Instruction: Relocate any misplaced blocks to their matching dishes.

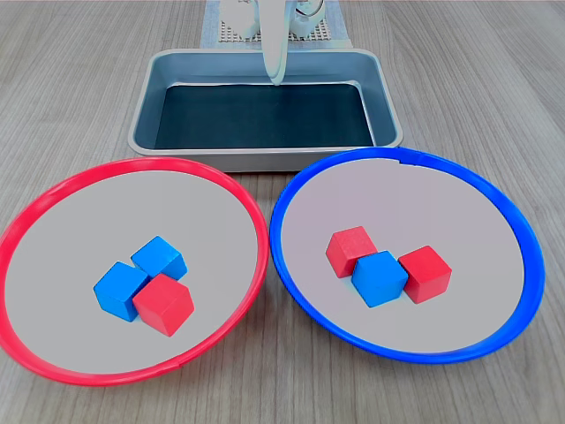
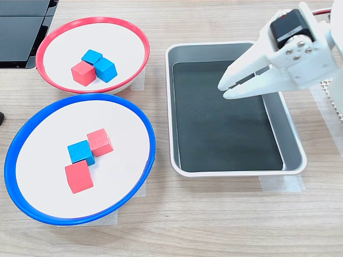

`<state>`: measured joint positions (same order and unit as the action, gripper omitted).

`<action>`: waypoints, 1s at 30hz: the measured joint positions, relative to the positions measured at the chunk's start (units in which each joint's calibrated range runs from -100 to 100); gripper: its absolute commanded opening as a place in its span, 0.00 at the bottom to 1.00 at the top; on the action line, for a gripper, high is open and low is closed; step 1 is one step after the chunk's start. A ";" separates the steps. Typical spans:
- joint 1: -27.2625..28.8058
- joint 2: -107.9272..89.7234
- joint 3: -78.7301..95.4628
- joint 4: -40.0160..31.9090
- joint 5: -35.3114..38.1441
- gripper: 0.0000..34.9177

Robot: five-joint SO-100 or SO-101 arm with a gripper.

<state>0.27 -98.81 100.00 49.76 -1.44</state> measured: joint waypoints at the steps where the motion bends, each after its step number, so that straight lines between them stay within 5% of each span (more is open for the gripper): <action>1: 0.00 0.00 0.00 0.00 0.00 0.01; 30: -0.35 0.00 0.00 -0.73 0.63 0.01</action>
<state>-0.09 -98.81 100.00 49.02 -0.81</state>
